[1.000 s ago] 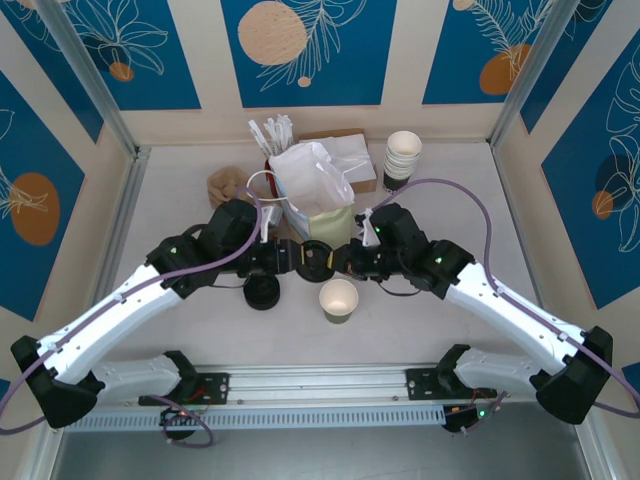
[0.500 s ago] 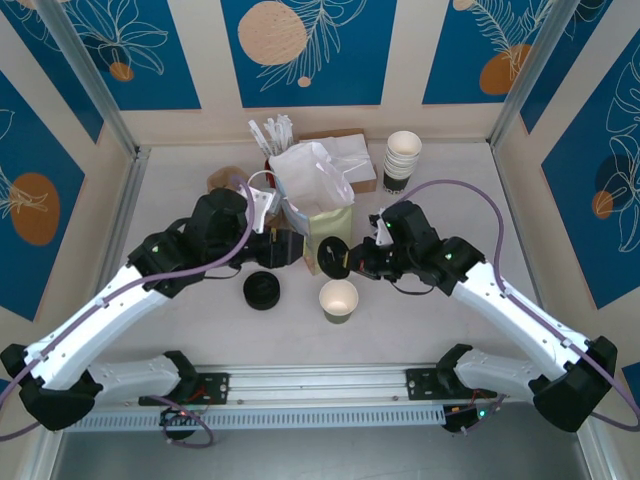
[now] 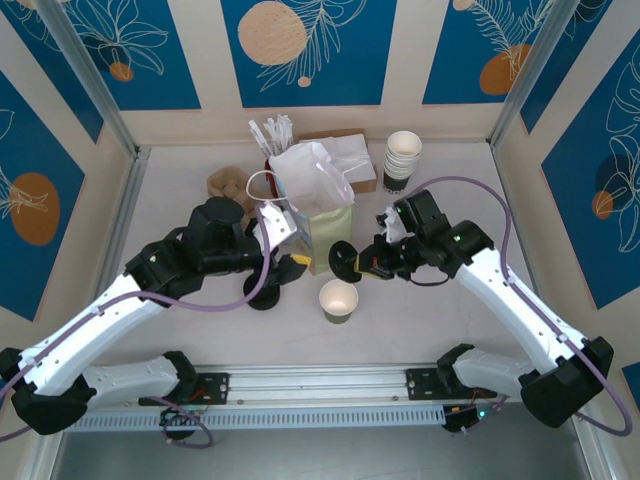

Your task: Pack the takeout coffee

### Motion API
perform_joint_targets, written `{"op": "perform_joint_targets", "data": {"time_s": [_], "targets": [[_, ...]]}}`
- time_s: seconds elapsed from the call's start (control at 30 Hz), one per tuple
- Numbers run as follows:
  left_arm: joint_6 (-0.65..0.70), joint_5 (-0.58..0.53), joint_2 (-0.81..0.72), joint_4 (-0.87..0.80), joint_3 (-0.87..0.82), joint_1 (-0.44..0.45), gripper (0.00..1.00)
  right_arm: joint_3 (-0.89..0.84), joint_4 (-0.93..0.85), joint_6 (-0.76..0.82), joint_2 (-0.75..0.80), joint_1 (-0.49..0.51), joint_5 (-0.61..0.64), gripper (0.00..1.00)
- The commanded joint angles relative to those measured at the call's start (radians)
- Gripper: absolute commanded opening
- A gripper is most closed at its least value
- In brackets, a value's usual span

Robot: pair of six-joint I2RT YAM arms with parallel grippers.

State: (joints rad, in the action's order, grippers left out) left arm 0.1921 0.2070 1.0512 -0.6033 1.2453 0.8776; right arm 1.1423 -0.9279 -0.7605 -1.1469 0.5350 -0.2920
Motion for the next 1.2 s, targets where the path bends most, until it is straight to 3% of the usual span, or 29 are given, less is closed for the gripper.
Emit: {"op": "perform_joint_targets", "data": {"time_s": [0.0,0.27,0.53,0.97,1.17], "targets": [[0.23,0.071,-0.014,0.04,-0.011,0.011,0.65,0.05,-0.138,0.107,-0.03,-0.007,-0.11,0.0],[0.444,0.161,0.071,-0.043,0.022,0.026,0.69,0.071,-0.192,0.181,-0.08,-0.01,-0.207,0.0],[0.515,0.206,0.188,-0.117,0.101,0.043,0.49,0.083,-0.216,0.215,-0.109,-0.01,-0.227,0.0],[0.593,0.275,0.251,-0.159,0.134,0.058,0.45,0.088,-0.225,0.24,-0.129,-0.01,-0.258,0.0],[0.596,0.285,0.276,-0.188,0.15,0.069,0.37,0.099,-0.23,0.25,-0.141,-0.012,-0.275,0.0]]}}
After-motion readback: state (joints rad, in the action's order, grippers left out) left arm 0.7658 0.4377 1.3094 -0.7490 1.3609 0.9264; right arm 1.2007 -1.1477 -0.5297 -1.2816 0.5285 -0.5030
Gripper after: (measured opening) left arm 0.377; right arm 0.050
